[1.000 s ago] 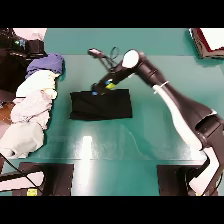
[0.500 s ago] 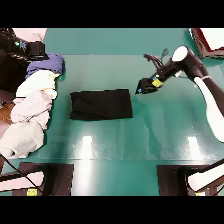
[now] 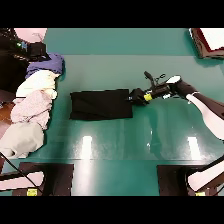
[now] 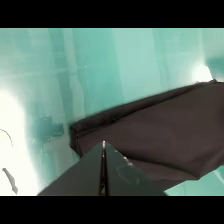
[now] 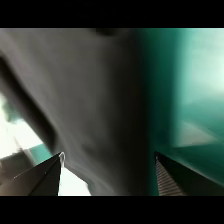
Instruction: Fold the shirts.
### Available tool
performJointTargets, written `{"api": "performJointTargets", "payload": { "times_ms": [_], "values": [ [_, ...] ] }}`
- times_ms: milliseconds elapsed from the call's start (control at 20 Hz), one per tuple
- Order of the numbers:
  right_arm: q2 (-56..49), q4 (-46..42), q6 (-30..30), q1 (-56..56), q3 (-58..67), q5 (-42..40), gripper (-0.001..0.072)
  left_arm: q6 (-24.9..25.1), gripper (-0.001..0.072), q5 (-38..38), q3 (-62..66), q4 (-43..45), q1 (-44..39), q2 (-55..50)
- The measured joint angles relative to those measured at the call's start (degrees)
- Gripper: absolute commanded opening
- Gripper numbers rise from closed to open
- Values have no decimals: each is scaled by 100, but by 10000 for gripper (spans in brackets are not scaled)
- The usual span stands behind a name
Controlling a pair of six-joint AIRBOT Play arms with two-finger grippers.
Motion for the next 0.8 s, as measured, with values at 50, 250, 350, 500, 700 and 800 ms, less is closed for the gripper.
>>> {"api": "performJointTargets", "payload": {
  "times_ms": [50, 250, 350, 500, 700, 800],
  "values": [
    [-90, 90, -61, 109, 59, -50, 542, 0, 28, -2, -37, -9, 0, -2],
    [-323, 111, -190, 476, 369, -238, 18, 0, 28, -17, -199, -50, 0, -9],
    [-334, 195, -221, 535, 533, -264, 17, 0, 27, -2, -240, -109, 0, -2],
    [-66, 197, -236, 437, 557, -345, 17, 59, 27, 0, -267, -358, 0, 2],
    [1008, -144, -98, -293, -164, -970, 17, 181, 27, -24, -280, -664, -184, 4],
    [1711, -466, 46, -988, -721, -1276, 17, 219, 27, 48, -284, -717, -415, 4]
  ]
}}
